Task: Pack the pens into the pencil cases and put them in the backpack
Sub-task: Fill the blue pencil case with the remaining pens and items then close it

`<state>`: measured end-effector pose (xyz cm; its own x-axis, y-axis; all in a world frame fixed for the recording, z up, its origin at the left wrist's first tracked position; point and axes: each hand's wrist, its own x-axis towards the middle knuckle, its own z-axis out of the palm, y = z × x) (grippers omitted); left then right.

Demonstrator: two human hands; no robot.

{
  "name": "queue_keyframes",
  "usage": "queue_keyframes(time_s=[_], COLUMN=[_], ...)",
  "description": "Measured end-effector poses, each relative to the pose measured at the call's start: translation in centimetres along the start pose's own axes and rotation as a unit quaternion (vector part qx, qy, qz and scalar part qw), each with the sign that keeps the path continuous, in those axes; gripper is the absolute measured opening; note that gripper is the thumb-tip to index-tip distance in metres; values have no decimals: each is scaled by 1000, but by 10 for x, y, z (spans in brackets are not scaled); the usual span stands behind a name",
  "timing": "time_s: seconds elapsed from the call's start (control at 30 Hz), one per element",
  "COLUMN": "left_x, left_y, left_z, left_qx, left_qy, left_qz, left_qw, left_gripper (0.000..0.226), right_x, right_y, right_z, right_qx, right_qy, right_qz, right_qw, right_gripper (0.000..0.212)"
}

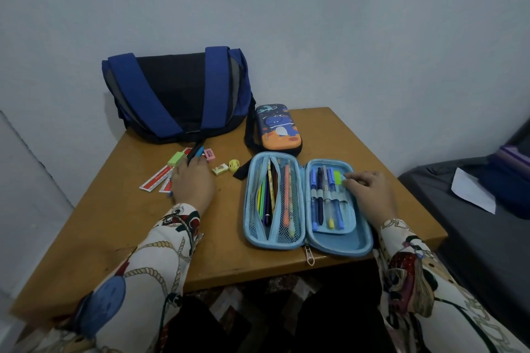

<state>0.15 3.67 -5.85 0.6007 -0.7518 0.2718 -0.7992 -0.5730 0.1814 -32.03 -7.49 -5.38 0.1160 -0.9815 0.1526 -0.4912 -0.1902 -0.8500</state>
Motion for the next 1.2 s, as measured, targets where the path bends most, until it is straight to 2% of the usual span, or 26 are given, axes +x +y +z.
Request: queue_keyframes(time_s=[0.13, 0.3, 0.47, 0.6, 0.73, 0.93, 1.07, 1.2], left_x=[-3, 5, 24, 29, 34, 32, 33, 39], left_y=[3, 3, -1, 1, 3, 6, 9, 29], left_z=[-3, -16, -25, -30, -36, -39, -37, -44], left_qx=[9, -7, 32, 60, 20, 30, -10, -147], left_qy=[19, 34, -7, -40, -60, -87, -50, 43], left_qz=[10, -53, -77, -62, -71, -65, -69, -90], left_qw=[1000, 998, 996, 995, 995, 994, 996, 984], left_gripper=[37, 33, 25, 20, 18, 18, 15, 25], right_x=[0, 1, 1, 1, 2, 2, 1, 1], right_y=[1, 2, 3, 2, 3, 3, 3, 3], right_z=[0, 1, 1, 1, 1, 1, 0, 1], right_qx=[4, 12, 16, 12, 5, 3, 9, 24], right_qy=[-1, -3, -2, -1, -5, -6, -8, -1], right_qz=[2, 1, 4, 4, 4, 1, 2, 5], right_qw=[1000, 1000, 1000, 1000, 1000, 1000, 1000, 1000], right_gripper=[9, 6, 6, 5, 6, 6, 6, 5])
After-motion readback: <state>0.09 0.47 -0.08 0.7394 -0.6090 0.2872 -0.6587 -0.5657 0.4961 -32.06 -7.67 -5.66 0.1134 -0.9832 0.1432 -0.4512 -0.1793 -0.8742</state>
